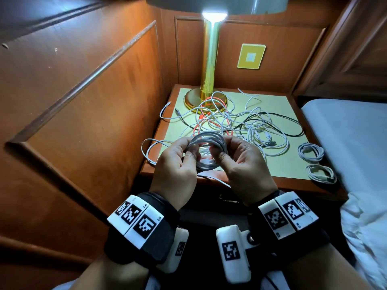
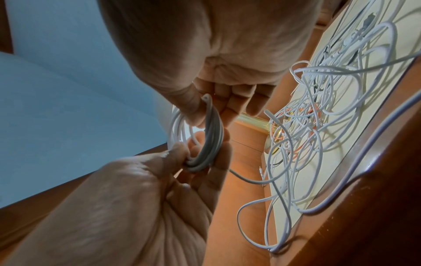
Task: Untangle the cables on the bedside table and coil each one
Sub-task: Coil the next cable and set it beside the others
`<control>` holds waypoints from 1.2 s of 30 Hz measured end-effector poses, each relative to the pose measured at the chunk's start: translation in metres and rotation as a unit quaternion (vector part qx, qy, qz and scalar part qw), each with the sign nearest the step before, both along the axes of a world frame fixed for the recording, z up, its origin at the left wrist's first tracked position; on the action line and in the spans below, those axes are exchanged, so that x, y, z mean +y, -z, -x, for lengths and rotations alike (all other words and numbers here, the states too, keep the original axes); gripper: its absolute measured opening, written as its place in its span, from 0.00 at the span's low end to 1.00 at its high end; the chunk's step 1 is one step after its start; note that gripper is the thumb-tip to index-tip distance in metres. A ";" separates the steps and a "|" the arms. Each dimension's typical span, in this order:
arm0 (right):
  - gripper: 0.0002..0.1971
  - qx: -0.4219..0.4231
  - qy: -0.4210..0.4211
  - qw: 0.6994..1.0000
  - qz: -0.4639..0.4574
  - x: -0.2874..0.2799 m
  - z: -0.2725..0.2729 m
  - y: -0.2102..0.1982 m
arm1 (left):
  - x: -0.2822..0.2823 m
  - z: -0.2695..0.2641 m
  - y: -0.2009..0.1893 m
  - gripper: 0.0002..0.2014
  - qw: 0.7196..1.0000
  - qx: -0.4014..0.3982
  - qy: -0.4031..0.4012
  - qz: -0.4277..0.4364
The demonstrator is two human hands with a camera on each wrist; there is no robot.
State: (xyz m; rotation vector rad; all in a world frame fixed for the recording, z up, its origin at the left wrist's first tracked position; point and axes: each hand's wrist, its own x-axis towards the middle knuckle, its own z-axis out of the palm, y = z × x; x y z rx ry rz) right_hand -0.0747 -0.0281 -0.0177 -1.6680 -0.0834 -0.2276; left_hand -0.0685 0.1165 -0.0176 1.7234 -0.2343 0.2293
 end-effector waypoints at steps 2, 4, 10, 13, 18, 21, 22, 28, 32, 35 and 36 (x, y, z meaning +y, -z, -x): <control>0.12 -0.002 0.004 1.000 0.005 0.001 0.001 -0.001 | -0.001 0.000 0.002 0.09 0.999 -0.011 -0.025 -0.021; 0.12 -0.004 0.009 1.000 0.006 0.001 0.001 -0.003 | 0.002 -0.003 0.006 0.11 0.999 -0.016 -0.026 -0.031; 0.07 0.002 -0.015 1.000 0.005 0.000 0.002 -0.003 | 0.009 -0.004 0.008 0.11 0.995 -0.021 -0.025 -0.094; 0.07 0.009 -0.031 0.999 0.004 -0.001 0.002 -0.004 | 0.011 -0.002 0.005 0.09 0.990 -0.051 -0.037 -0.123; 0.05 0.032 -0.023 0.998 -0.055 0.000 0.001 -0.007 | 0.007 -0.003 0.002 0.11 0.999 -0.027 -0.038 -0.003; 0.03 0.054 -0.022 0.993 -0.106 0.001 0.002 -0.009 | 0.006 -0.002 0.000 0.13 0.999 -0.029 -0.023 0.031; 0.06 0.063 -0.023 0.989 -0.129 0.000 0.002 -0.010 | 0.006 -0.001 0.000 0.14 0.999 -0.032 -0.016 0.038; 0.27 0.107 -0.031 0.967 -0.230 -0.004 0.002 -0.018 | 0.003 0.004 -0.011 0.13 0.997 -0.025 0.011 0.078; 0.26 0.102 -0.047 0.967 -0.227 -0.002 0.003 -0.018 | 0.007 0.003 -0.014 0.10 0.997 0.003 0.021 0.078; 0.22 0.109 -0.051 0.966 -0.228 0.000 0.006 -0.017 | 0.007 0.004 -0.015 0.08 0.998 -0.002 -0.010 0.057; 0.21 0.114 -0.052 0.965 -0.232 0.000 0.006 -0.017 | 0.007 0.003 -0.014 0.09 0.999 -0.007 -0.021 0.047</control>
